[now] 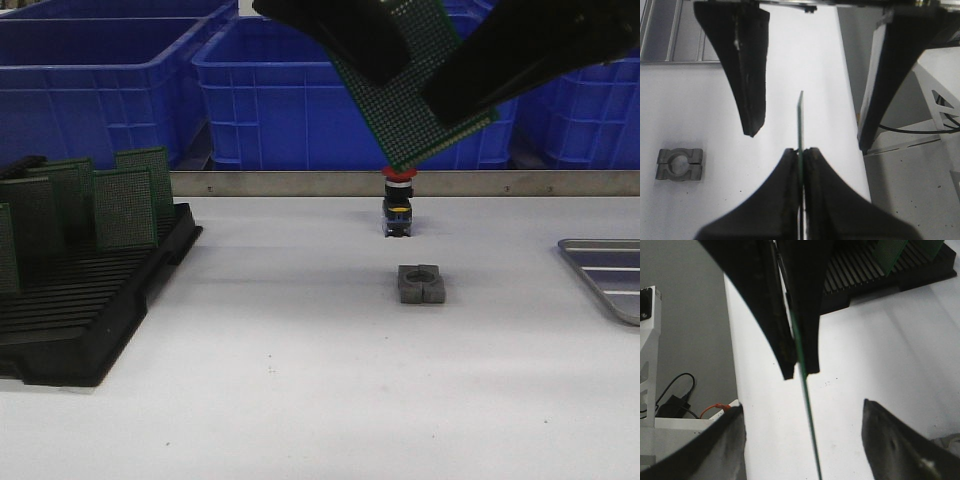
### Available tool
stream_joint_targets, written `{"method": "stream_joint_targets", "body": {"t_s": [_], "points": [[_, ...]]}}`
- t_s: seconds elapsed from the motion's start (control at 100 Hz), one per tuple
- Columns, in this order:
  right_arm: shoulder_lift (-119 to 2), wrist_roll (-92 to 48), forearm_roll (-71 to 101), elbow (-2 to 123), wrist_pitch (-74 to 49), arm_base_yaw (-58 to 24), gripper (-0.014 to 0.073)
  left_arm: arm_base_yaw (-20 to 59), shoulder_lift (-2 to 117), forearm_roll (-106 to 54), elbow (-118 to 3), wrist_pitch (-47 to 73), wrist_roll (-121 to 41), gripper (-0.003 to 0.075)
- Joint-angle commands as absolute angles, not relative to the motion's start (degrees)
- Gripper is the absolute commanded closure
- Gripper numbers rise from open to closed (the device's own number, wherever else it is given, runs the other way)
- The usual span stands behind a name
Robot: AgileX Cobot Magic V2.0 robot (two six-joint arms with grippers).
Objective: Place circuit board on tray
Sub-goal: 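Bring the right gripper to the held board and grasp its edge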
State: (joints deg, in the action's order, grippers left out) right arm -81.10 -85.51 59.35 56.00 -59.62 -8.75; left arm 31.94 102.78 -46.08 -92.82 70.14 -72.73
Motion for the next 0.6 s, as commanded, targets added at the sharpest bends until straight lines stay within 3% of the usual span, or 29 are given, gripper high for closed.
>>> {"method": "stream_joint_targets", "body": {"t_s": [0.0, 0.42, 0.59], "points": [[-79.81, -86.24, 63.51, 57.73, -59.75, -8.8, 0.0146, 32.41, 99.87, -49.82, -94.52, 72.57, -72.12, 0.0738], [-79.81, -86.24, 65.59, 57.73, -56.01, -8.8, 0.0649, 32.41, 99.87, -49.82, -94.52, 72.57, -72.12, 0.0738], [-79.81, -86.24, 65.65, 57.73, -55.28, -8.8, 0.0662, 32.41, 99.87, -49.82, -94.52, 72.57, -72.12, 0.0738]]}}
